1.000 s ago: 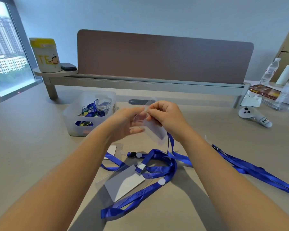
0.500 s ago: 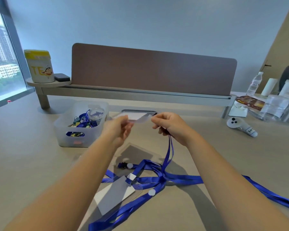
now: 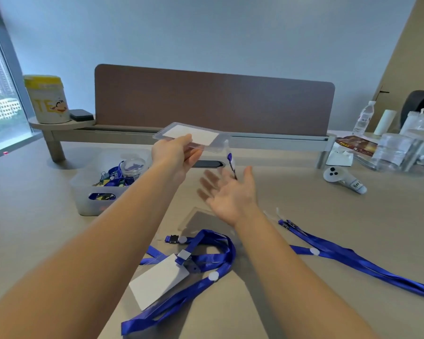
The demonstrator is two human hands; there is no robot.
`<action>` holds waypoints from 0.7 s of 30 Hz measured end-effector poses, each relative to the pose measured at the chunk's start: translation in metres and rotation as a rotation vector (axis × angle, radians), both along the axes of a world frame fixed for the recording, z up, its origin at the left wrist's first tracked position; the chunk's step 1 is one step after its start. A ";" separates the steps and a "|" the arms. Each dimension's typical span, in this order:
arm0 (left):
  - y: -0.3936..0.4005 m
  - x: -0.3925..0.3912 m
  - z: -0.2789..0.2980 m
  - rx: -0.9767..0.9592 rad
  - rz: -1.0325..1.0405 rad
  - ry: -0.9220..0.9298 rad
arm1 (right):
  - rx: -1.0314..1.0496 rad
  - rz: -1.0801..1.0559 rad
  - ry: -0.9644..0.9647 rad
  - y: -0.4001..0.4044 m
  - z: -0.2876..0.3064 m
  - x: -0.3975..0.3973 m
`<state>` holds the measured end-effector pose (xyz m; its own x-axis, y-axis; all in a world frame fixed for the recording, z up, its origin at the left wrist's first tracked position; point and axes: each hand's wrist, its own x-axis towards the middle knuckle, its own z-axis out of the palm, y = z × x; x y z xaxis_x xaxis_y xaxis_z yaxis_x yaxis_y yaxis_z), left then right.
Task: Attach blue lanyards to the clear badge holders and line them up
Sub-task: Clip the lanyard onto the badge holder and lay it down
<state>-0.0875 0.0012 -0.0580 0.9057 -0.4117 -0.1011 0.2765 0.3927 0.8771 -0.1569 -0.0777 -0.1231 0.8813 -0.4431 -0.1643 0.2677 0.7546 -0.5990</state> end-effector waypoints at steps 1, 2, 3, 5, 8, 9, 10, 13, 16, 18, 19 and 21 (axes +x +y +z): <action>0.003 0.002 -0.002 0.021 0.023 0.008 | 0.046 -0.081 -0.036 -0.004 0.003 0.001; 0.006 0.006 -0.005 0.055 0.055 0.007 | 0.083 -0.165 -0.049 -0.010 0.007 0.001; 0.008 0.011 -0.010 0.087 0.091 -0.002 | 0.101 -0.239 -0.044 -0.016 0.009 0.001; 0.011 0.022 -0.020 0.152 0.153 -0.041 | 0.064 -0.351 0.000 -0.031 0.014 0.000; 0.006 0.038 -0.040 0.265 0.217 -0.065 | -0.045 -0.437 0.090 -0.055 0.015 0.000; 0.002 0.043 -0.047 0.312 0.234 -0.059 | -0.089 -0.457 0.132 -0.064 0.015 0.000; -0.002 0.047 -0.053 0.360 0.241 -0.039 | -0.148 -0.473 0.197 -0.072 0.015 0.001; -0.017 0.059 -0.064 0.409 0.193 0.093 | -0.387 -0.466 0.477 -0.099 0.013 0.003; -0.035 0.071 -0.069 0.341 0.149 0.156 | -0.496 -0.476 0.565 -0.126 0.013 0.011; -0.046 0.077 -0.068 0.284 0.150 0.175 | -0.524 -0.534 0.511 -0.143 0.020 0.020; -0.053 0.081 -0.067 0.237 0.154 0.189 | -0.547 -0.573 0.474 -0.151 0.026 0.024; -0.064 0.088 -0.065 0.168 0.164 0.200 | -0.585 -0.655 0.394 -0.166 0.040 0.031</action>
